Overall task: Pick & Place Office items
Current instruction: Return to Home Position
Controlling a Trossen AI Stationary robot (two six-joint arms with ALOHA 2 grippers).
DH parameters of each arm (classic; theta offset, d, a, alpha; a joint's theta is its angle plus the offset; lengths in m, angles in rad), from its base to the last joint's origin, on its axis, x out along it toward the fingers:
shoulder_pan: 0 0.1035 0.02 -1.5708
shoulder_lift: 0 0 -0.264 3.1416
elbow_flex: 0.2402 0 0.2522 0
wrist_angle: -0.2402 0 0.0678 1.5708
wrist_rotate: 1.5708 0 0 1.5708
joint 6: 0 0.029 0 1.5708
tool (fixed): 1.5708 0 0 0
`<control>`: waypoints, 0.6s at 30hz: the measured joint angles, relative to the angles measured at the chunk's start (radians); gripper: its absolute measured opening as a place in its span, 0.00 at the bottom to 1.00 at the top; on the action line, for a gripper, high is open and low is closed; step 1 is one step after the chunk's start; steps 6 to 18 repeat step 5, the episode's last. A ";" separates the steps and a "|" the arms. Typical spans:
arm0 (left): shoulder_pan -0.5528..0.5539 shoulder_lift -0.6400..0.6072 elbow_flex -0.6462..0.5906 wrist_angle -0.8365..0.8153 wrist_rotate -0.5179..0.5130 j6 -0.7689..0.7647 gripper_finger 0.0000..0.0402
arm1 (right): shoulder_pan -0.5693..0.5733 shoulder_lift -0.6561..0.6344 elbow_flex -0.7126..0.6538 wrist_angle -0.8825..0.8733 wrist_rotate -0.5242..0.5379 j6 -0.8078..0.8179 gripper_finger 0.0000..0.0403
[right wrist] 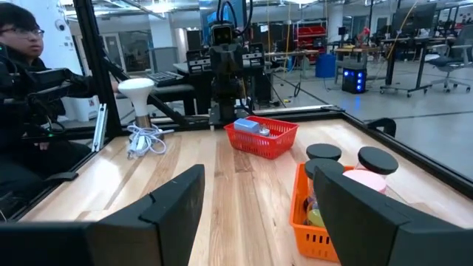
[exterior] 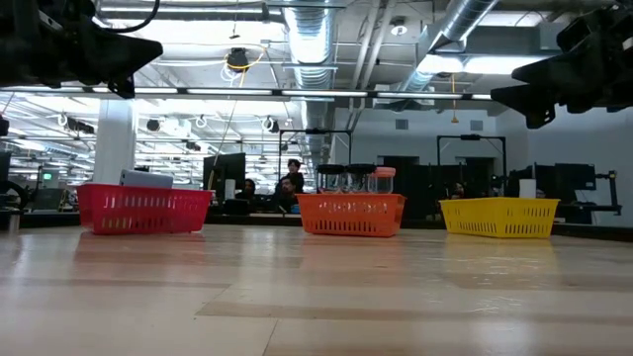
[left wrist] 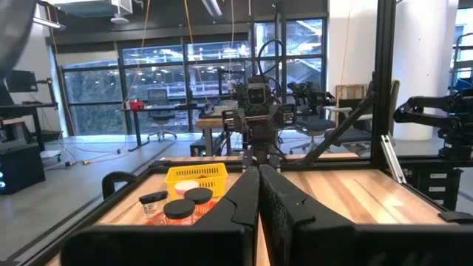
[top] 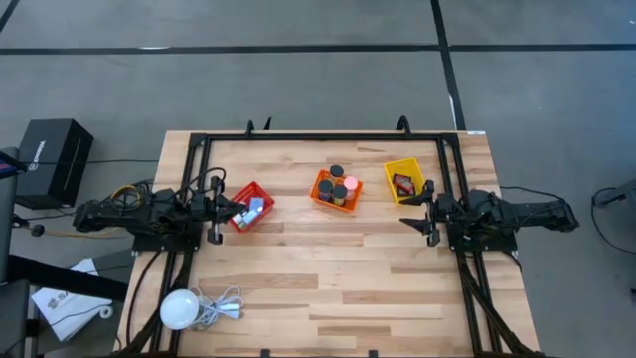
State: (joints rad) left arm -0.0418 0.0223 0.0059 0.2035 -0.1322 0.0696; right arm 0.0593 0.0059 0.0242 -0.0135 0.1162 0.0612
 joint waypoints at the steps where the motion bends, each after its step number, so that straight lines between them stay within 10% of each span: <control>1: 0.000 0.000 0.000 0.000 0.000 0.000 0.00 | 0.000 0.000 0.000 0.000 0.000 0.000 0.61; 18: 0.000 0.000 0.000 0.000 0.000 0.000 0.00 | 0.000 0.000 0.000 0.000 0.000 0.000 0.61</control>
